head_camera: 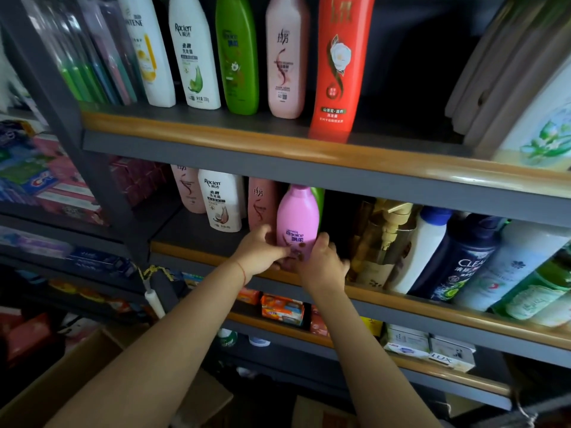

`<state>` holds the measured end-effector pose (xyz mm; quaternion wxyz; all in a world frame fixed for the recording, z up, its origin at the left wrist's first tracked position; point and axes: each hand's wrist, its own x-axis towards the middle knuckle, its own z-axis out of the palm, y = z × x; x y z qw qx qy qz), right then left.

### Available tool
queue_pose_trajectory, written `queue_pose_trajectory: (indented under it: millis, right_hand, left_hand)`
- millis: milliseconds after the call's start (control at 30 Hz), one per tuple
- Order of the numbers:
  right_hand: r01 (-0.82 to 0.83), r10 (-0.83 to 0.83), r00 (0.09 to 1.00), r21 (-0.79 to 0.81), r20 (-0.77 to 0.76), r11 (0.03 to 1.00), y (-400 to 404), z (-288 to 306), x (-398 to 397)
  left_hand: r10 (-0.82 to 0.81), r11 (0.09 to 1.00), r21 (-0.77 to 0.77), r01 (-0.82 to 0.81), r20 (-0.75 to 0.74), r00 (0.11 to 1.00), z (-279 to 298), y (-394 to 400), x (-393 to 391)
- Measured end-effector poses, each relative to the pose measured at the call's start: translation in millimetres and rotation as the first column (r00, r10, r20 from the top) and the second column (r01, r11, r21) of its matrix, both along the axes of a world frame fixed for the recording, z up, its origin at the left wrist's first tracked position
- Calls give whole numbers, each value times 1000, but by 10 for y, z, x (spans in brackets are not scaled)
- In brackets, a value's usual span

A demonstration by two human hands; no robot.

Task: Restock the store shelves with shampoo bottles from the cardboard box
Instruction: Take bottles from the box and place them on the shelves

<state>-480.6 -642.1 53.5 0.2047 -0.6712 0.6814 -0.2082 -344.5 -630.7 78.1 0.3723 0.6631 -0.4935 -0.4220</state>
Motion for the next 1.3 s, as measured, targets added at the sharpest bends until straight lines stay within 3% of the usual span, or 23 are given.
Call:
queue_pose_trajectory:
  millis: [200, 600, 733, 867, 1000, 1133, 1200, 1300]
  right_hand:
    - [22, -29, 984, 43, 175, 999, -51, -1, 29]
    - [29, -41, 973, 55, 229, 998, -128, 64, 28]
    - [57, -23, 977, -155, 213, 986, 101, 118, 29]
    - [37, 126, 913, -386, 388, 922, 477, 177, 169]
    - [-282, 314, 785, -142, 534, 949, 647, -85, 724]
    - [-586, 428, 736, 178, 524, 791, 909, -691, 1497]
    - [-657, 457, 733, 348, 504, 669, 1125, -1066, 1864]
    - [-697, 524, 716, 518, 461, 496, 1558, -1650, 2425]
  left_hand:
    - [23, 999, -36, -26, -82, 996, -63, -104, -46]
    - [75, 994, -81, -80, -63, 995, -142, -190, -57]
    - [162, 974, -125, -188, -191, 968, -108, -20, -33]
    - [293, 931, -123, -345, -314, 903, -129, 405, 272]
    - [409, 906, 14, -422, -283, 868, -540, 957, 877]
    - [620, 784, 155, -600, -222, 752, -1243, 1891, 1574]
    - [737, 673, 158, -723, -57, 673, -1636, 2466, 1909]
    - [788, 516, 71, -853, 352, 506, -2143, 3294, 2299]
